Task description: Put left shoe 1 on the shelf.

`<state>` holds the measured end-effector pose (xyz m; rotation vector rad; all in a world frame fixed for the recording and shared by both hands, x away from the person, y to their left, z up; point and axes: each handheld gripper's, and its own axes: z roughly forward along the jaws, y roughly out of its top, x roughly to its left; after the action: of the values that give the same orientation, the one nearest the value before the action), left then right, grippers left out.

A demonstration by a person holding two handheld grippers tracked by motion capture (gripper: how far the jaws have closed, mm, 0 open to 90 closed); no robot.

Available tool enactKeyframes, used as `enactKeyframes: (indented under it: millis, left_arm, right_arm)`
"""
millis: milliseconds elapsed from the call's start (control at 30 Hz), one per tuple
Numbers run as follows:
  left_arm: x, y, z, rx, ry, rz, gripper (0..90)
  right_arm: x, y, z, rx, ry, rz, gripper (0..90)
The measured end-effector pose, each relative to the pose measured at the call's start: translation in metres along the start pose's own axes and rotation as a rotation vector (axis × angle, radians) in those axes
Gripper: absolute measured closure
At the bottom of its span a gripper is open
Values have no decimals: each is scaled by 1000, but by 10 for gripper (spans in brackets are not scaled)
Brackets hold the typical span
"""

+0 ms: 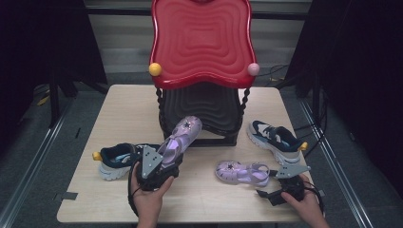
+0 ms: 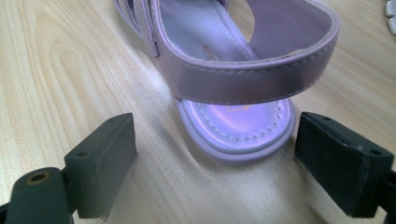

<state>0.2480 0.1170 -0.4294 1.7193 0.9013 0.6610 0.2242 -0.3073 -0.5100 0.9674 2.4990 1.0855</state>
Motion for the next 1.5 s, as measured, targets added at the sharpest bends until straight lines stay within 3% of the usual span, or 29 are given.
enactKeyframes:
  millis: [233,333,433,633,667,700,833,1067,1500]
  left_arm:
    - [-3,8,11,-22,36,-9,370]
    - [-5,11,18,-42,42,-38,370]
    - [-7,15,24,-54,68,-35,370]
    - [-9,20,33,-65,83,-35,370]
    - [-10,21,35,-74,86,-55,371]
    - [-10,23,38,-78,94,-46,371]
    - [-11,26,45,-107,112,-73,371]
    - [-12,29,59,-125,185,-72,371]
    - [-10,34,82,-179,257,-122,371]
  right_arm:
    - [0,0,0,0,0,1,123]
    - [0,0,0,0,0,1,123]
    - [0,0,0,0,0,1,123]
    - [0,0,0,0,-1,1,123]
    - [0,0,0,0,-1,1,123]
    - [0,0,0,0,-1,1,123]
    - [0,0,0,0,-1,0,123]
    - [0,0,0,0,-1,0,123]
    - [0,0,0,0,-1,0,124]
